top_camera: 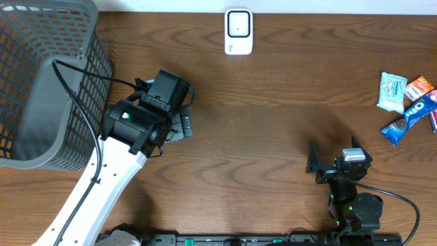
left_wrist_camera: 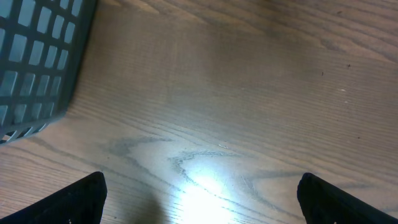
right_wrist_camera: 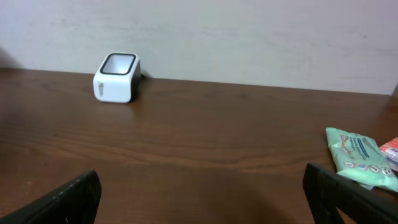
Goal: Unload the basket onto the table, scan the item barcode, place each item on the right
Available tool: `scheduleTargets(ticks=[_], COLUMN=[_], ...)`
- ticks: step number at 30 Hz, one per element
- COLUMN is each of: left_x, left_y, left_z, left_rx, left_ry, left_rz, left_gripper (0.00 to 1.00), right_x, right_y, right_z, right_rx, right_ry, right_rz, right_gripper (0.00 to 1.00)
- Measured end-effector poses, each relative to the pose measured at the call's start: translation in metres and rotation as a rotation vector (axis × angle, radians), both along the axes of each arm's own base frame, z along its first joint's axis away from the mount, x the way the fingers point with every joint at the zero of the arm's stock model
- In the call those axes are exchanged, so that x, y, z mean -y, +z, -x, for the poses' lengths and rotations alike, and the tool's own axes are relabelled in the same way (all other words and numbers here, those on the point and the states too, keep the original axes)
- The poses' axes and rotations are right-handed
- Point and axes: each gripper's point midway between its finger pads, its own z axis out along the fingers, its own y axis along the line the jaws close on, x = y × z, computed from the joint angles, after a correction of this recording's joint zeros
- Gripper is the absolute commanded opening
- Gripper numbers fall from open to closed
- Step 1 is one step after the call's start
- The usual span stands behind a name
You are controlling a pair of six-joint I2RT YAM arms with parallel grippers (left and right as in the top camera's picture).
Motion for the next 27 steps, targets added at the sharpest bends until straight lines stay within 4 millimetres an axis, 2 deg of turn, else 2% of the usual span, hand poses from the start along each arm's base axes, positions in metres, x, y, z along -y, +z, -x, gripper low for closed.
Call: scheduleTargets(ticks=[27], left_x=[0.0000], left_y=[0.0000], left_z=[0.0000], left_rx=[0.000], left_ry=[0.000], left_rz=[0.000], left_gripper=[0.98], right_x=[0.0000], right_y=[-0.0001], right_z=[0.0000], right_rx=[-0.001], right_ry=[0.000], right_rz=[-0.005], right_gripper=[0.99])
